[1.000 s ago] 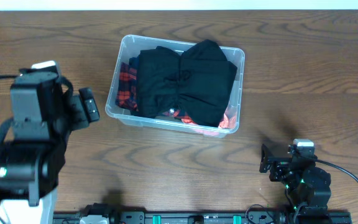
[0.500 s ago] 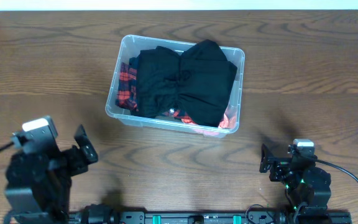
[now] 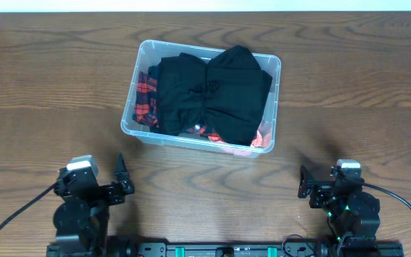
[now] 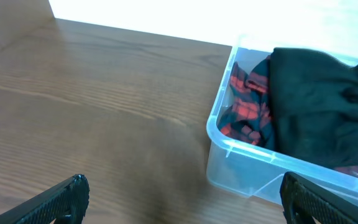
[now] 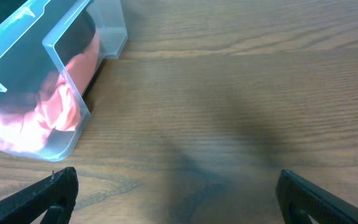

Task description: Pack container

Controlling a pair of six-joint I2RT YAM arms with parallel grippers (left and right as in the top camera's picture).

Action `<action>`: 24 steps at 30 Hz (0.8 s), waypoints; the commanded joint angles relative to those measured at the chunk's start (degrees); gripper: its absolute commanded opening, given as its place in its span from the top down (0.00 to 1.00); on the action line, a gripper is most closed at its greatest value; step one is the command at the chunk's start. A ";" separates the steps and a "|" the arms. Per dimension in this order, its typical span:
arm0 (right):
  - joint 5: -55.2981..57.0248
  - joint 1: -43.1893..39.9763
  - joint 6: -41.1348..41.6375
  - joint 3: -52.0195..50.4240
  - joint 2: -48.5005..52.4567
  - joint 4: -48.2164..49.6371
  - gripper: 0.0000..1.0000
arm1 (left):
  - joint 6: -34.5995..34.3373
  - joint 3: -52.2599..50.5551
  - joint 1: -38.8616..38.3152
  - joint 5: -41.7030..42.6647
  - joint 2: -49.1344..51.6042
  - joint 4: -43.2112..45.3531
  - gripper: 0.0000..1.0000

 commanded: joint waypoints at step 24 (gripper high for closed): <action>0.33 0.52 0.87 -0.15 -0.44 -0.09 0.01 | -0.96 -19.56 -2.10 1.49 -7.43 11.13 0.02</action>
